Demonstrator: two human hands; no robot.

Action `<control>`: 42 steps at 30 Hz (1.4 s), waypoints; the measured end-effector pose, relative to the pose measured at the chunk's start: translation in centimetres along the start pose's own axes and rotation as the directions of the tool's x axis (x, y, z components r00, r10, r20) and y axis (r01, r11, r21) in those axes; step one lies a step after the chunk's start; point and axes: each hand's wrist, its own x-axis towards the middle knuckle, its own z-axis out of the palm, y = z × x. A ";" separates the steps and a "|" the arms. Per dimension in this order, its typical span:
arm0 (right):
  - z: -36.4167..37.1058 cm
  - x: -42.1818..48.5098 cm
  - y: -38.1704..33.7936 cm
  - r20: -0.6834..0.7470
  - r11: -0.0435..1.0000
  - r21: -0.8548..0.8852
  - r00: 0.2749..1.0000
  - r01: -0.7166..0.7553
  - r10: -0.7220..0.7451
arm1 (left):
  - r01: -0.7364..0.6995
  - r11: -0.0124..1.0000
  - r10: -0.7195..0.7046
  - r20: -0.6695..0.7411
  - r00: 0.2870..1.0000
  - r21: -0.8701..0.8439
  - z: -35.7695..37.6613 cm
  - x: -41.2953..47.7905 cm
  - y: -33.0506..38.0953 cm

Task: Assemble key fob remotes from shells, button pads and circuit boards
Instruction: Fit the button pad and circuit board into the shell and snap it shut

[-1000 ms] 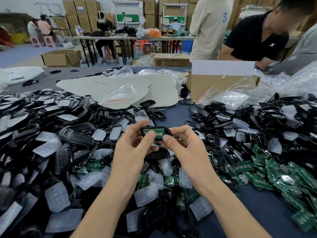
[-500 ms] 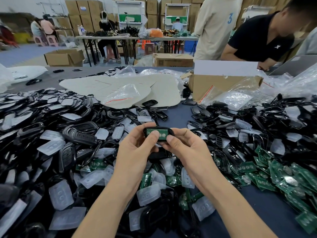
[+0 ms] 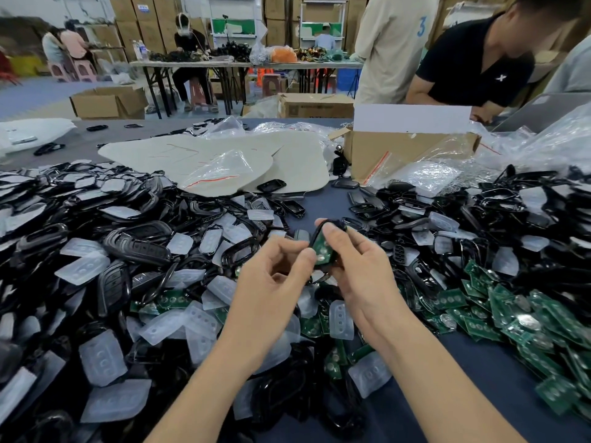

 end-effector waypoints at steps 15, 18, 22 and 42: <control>-4.7 2.0 -2.8 -0.320 0.885 0.460 0.943 0.070 0.092 | -0.193 0.847 0.101 0.207 0.973 0.495 0.1 -0.9 -1.0; -4.7 2.2 -2.5 -0.355 0.904 0.421 0.931 0.072 0.091 | -0.365 0.684 0.194 0.325 0.926 0.632 0.1 -1.1 -1.0; -4.6 2.4 -2.4 -0.369 0.924 0.376 0.926 0.066 0.084 | -0.431 0.618 0.233 0.370 0.899 0.657 0.2 -1.2 -0.8; 0.0 1.0 2.2 -0.134 0.998 -0.029 0.989 0.052 -0.056 | -0.423 0.619 0.282 0.315 0.906 0.662 0.1 -1.0 -0.7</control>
